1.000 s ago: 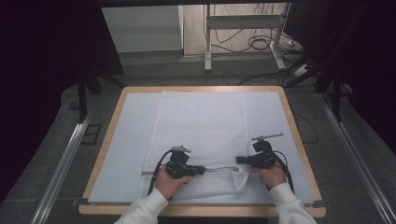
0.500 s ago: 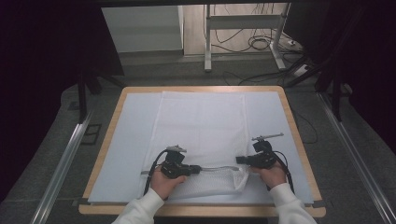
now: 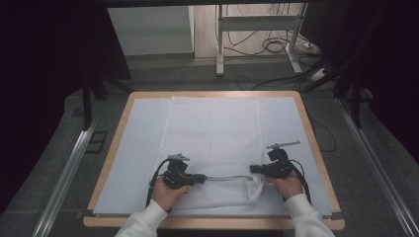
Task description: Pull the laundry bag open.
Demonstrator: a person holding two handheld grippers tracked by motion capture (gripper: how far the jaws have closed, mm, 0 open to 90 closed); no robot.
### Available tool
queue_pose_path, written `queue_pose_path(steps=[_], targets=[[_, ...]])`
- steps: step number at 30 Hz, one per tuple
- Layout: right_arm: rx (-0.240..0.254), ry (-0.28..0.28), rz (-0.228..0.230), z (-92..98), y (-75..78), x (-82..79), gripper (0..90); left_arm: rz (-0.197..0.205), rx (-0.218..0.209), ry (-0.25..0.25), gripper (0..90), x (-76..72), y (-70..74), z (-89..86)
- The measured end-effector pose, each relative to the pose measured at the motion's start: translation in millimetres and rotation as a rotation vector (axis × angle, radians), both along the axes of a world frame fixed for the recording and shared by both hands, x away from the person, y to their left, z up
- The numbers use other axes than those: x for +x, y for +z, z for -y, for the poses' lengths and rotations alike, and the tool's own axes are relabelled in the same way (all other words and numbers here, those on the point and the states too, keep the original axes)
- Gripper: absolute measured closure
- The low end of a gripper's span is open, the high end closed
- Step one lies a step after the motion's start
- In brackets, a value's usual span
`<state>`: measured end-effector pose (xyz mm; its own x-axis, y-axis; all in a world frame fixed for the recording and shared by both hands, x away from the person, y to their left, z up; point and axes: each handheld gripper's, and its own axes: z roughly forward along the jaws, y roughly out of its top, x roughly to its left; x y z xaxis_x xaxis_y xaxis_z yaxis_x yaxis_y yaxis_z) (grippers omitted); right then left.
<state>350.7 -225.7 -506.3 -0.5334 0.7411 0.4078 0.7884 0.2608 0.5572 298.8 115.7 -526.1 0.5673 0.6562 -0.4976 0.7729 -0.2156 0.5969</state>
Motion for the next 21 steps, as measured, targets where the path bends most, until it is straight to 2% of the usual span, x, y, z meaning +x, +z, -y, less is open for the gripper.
queue_pose_path(steps=[17,21], targets=[[0.005,0.011,0.000,-1.5,-0.5,0.0,88.5,0.000,0.001,0.014,86.8,-3.6,0.3,-13.4],[0.001,0.008,0.001,-1.0,-0.6,0.2,88.5,0.023,0.032,0.034,86.8,-4.7,0.8,-17.8]])
